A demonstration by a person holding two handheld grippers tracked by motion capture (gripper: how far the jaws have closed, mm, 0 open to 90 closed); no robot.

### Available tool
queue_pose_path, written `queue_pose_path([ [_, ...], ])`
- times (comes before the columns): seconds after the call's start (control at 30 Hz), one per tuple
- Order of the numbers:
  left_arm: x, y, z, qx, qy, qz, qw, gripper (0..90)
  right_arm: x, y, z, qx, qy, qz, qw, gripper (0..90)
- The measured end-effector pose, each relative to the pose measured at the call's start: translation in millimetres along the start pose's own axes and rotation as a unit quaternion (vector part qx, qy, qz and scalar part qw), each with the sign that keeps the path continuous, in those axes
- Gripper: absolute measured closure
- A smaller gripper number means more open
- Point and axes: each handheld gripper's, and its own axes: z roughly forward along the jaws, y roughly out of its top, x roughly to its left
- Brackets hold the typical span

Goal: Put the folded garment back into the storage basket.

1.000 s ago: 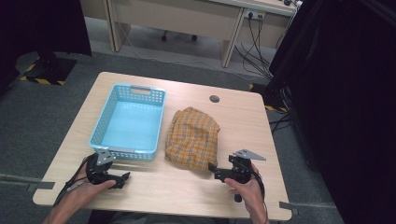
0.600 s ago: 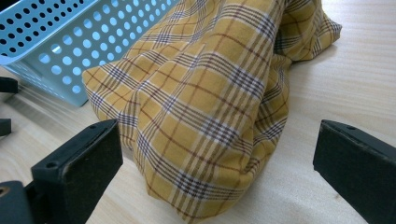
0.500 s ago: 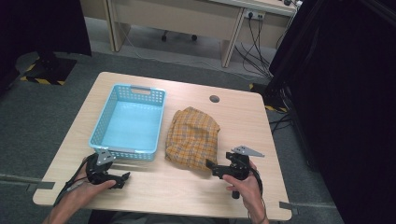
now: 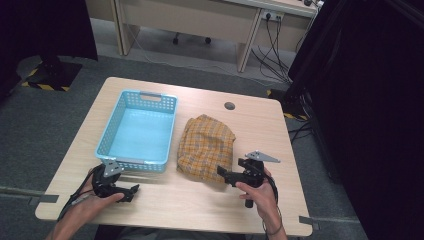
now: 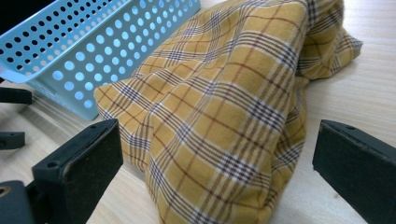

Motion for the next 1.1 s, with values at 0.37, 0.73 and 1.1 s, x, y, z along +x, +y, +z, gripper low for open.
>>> queue_pose_path([
  [0.37, 0.0, 0.0, 0.0, 0.000, 0.000, 0.000, 1.0000, 0.0, -2.2, 7.2, 9.4, -0.001, 0.015, 0.011, 0.9998, 2.7],
  [0.73, 0.0, 0.1, 0.0, 0.000, 0.000, 0.000, 1.0000, 0.0, -8.9, 18.1, 22.5, -0.004, 0.023, 0.025, 0.9994, 4.6],
  [1.1, 0.0, 0.0, 0.1, 0.000, 0.000, 0.000, 1.0000, 0.0, -12.0, 21.9, 31.8, 0.000, 0.027, 0.029, 0.9992, 6.4],
])
